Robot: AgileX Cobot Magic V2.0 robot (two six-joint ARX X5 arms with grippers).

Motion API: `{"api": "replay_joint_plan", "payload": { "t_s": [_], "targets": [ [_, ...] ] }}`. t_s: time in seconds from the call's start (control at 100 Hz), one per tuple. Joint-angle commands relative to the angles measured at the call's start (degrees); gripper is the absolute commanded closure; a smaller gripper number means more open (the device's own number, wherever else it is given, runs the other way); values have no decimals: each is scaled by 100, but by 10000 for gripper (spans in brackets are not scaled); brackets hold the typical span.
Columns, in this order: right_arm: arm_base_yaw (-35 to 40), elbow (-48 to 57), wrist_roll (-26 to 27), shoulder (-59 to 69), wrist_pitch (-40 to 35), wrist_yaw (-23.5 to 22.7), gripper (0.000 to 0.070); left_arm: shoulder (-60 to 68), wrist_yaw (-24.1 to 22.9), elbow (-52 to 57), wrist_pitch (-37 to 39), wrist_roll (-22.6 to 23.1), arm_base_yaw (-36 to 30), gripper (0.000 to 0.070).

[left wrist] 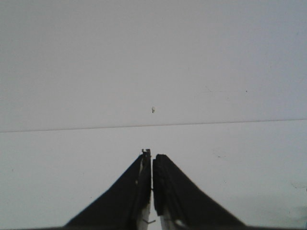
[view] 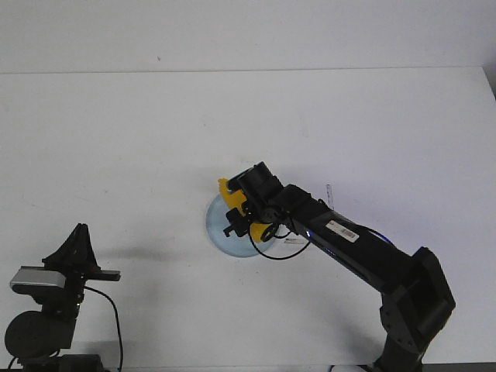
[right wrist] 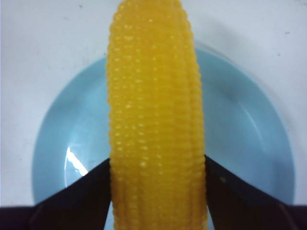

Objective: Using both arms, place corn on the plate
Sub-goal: 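Lower the corn onto the plate and open the right gripper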

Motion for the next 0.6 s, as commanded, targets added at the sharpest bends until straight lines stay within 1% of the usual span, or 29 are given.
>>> {"api": "replay_joint_plan", "payload": {
  "t_s": [0.0, 0.27, 0.33, 0.39, 0.48, 0.51, 0.54, 0.59],
  "targets": [
    [55, 94, 103, 247, -57, -22, 359, 0, 9, 74, 72, 11, 0, 698],
    [76, 92, 103, 289, -98, -22, 358, 0, 7, 74, 72, 11, 0, 698],
    [74, 90, 101, 289, -107, -20, 349, 0, 7, 74, 72, 11, 0, 698],
    [74, 92, 103, 289, -101, -20, 313, 0, 9, 74, 72, 11, 0, 698],
    [87, 92, 125, 289, -98, -15, 201, 0, 9, 74, 72, 11, 0, 698],
    [92, 92, 125, 289, -96, -15, 173, 0, 9, 74, 72, 11, 0, 698],
    [92, 92, 122, 289, -96, -15, 159, 0, 9, 74, 72, 11, 0, 698],
    [92, 92, 118, 289, -98, -11, 156, 0, 9, 74, 72, 13, 0, 698]
  ]
}}
